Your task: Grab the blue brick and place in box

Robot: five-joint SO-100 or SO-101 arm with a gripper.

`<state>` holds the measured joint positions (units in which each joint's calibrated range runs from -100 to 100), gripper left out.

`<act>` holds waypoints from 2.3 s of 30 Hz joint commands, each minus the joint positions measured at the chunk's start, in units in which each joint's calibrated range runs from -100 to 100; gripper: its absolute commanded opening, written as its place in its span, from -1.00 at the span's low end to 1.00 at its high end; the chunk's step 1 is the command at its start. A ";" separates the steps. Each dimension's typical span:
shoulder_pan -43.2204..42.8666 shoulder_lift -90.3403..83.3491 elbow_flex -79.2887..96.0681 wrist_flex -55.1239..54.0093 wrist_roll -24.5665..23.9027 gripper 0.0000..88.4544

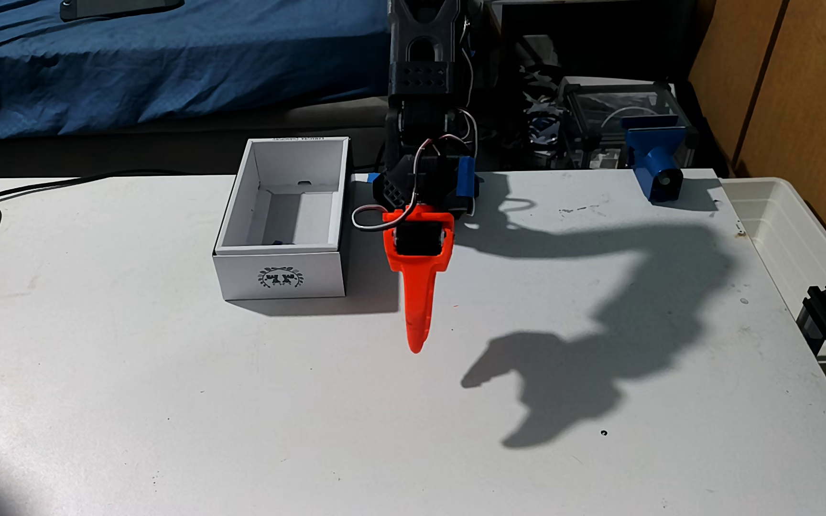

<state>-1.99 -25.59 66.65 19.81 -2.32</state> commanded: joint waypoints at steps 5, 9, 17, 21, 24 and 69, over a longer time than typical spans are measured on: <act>-0.38 -10.90 5.31 -0.98 0.03 -0.42; -0.46 -20.12 10.46 -0.98 0.13 -0.42; -1.42 -31.45 18.89 -0.29 0.50 -0.42; -1.50 -35.17 21.90 -0.03 0.55 -0.42; -1.50 -37.28 23.41 0.74 1.92 -0.42; -0.90 -55.97 23.59 39.61 3.18 -0.95</act>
<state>-3.10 -81.17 90.61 58.98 0.58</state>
